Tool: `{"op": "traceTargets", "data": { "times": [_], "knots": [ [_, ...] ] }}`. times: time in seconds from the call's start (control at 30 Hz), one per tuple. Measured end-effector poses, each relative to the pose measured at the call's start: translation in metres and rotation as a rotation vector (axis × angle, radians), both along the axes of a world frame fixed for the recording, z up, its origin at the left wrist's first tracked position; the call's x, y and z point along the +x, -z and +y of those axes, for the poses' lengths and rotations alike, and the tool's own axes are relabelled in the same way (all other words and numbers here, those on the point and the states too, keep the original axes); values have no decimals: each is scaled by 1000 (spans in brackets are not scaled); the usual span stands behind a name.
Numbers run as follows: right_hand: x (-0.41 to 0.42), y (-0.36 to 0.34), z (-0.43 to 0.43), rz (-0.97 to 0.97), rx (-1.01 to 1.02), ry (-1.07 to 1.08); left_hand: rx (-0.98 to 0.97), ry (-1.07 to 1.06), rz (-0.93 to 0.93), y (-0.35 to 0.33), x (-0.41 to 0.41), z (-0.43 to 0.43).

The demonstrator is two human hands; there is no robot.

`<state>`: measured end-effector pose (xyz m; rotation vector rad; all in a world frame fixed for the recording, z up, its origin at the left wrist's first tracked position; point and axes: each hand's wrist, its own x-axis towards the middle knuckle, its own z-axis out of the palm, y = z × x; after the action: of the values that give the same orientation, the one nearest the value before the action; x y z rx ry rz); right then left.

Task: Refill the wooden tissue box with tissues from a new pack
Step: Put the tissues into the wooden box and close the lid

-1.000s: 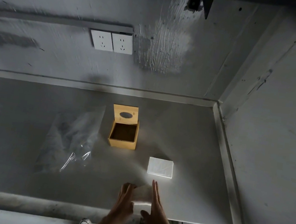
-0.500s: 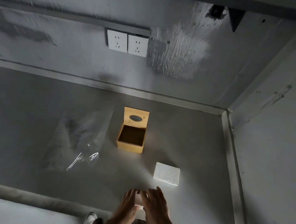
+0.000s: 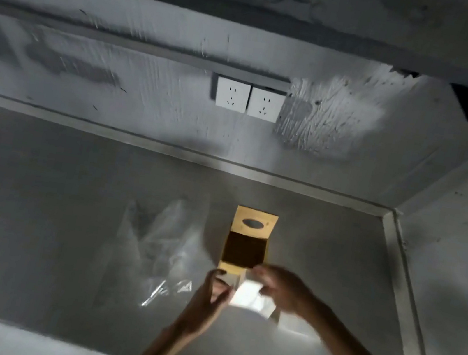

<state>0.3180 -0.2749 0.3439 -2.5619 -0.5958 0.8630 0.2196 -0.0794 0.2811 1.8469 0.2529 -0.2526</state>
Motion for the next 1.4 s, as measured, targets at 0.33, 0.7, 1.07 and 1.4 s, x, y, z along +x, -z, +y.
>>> {"op": "traceTargets", "data": {
  "times": [0.33,0.7,1.07,1.4],
  "knots": [
    [116,-26,74,59,-240,-94,7,-15,251,29,102,33],
    [127,6,93,194,-464,-183,-83,-34,280,88,118,27],
    [134,60,107,205,-646,-205,-34,40,258,66,111,39],
    [118,72,117,185,-680,-130,-37,58,238,57,109,36]
  ]
}}
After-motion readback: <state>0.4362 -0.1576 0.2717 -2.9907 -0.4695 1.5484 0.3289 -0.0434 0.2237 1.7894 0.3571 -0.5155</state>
